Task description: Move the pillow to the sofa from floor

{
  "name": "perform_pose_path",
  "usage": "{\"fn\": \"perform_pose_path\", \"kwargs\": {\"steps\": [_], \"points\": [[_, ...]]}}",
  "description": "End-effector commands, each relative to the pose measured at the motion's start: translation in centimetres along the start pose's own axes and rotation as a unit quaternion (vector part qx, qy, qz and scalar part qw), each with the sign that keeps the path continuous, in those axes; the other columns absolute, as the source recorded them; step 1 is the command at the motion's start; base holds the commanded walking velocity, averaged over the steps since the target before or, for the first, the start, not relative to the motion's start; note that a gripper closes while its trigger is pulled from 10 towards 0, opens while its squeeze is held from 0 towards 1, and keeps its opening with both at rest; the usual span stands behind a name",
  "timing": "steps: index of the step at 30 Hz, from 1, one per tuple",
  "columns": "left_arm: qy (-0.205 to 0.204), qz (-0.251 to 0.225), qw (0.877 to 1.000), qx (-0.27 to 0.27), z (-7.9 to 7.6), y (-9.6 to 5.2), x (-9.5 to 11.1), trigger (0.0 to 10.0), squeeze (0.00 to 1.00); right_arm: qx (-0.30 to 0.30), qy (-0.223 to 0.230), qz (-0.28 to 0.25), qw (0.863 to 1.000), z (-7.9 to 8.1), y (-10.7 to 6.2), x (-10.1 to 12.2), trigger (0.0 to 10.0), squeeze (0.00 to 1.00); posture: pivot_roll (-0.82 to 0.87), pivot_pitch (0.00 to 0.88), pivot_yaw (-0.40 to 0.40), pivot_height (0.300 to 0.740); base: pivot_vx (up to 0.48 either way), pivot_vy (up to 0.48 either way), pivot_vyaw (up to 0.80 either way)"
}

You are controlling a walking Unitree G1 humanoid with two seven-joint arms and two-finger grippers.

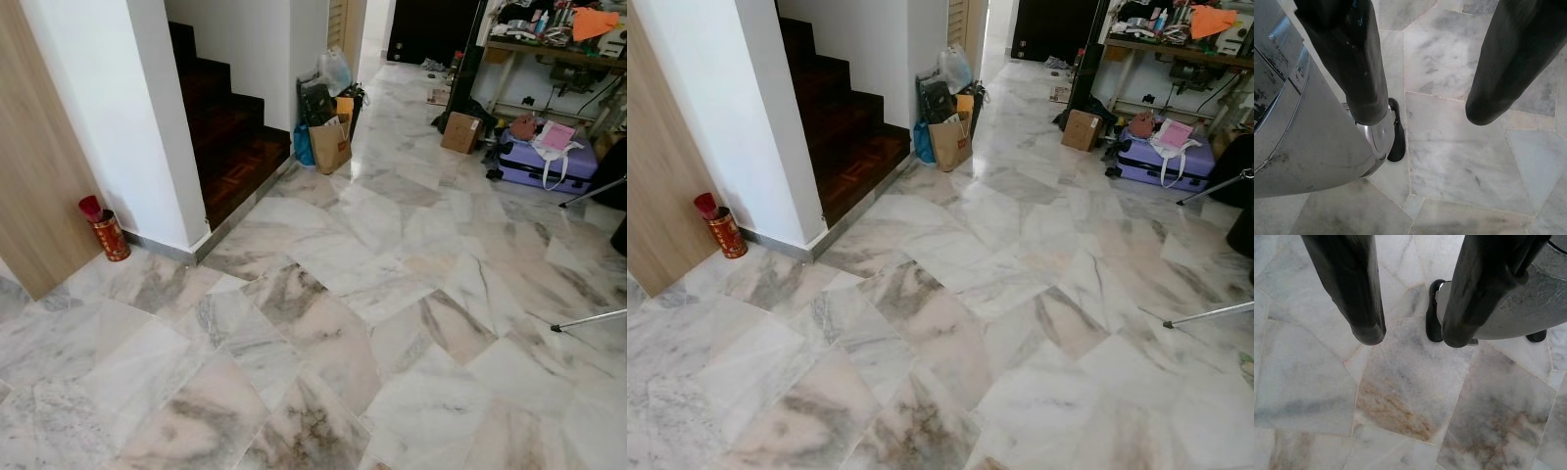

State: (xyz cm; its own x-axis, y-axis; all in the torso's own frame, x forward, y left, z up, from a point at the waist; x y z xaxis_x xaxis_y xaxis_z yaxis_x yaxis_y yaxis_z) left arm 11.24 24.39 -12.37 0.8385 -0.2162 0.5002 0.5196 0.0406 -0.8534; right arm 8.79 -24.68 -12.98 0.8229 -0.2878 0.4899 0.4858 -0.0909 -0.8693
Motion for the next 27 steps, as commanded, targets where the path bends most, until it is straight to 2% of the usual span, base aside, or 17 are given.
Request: {"fn": "perform_pose_path", "kwargs": {"steps": [1,7,27], "points": [[0.013,-0.017,1.0,0.009,1.3,1.94,6.56,10.0,0.0,0.018,0.054,-0.05,0.997,6.54,2.8,7.64,10.0,0.0,0.05,0.0,-0.002,0.74,0.0,0.0,0.0],[0.007,-0.031,0.999,0.02,1.8,1.97,7.37,10.0,0.0,0.016,0.042,-0.043,0.998,6.41,2.83,7.65,10.0,0.0,0.05,0.0,-0.013,0.74,0.0,0.0,0.0],[0.007,-0.031,0.999,0.02,1.8,1.97,7.37,10.0,0.0,0.016,0.042,-0.043,0.998,6.41,2.83,7.65,10.0,0.0,0.05,0.0,-0.013,0.74,0.0,0.0,0.0]]}}
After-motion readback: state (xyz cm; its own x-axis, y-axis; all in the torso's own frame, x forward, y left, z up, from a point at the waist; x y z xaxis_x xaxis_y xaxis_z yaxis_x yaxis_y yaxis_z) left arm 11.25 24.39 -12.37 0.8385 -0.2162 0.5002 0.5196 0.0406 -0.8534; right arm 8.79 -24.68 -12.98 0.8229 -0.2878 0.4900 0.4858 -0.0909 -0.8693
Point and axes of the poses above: a point about 5 cm out from each wrist's last joint towards the gripper, its own y axis pointing out of the wrist towards the gripper, its own x axis along the axis of the wrist's last joint, z = x × y, the point moved 3 cm from there along y, pointing out of the wrist towards the gripper, and after that the axes turned 7 degrees about y, right-handed, at the moved point
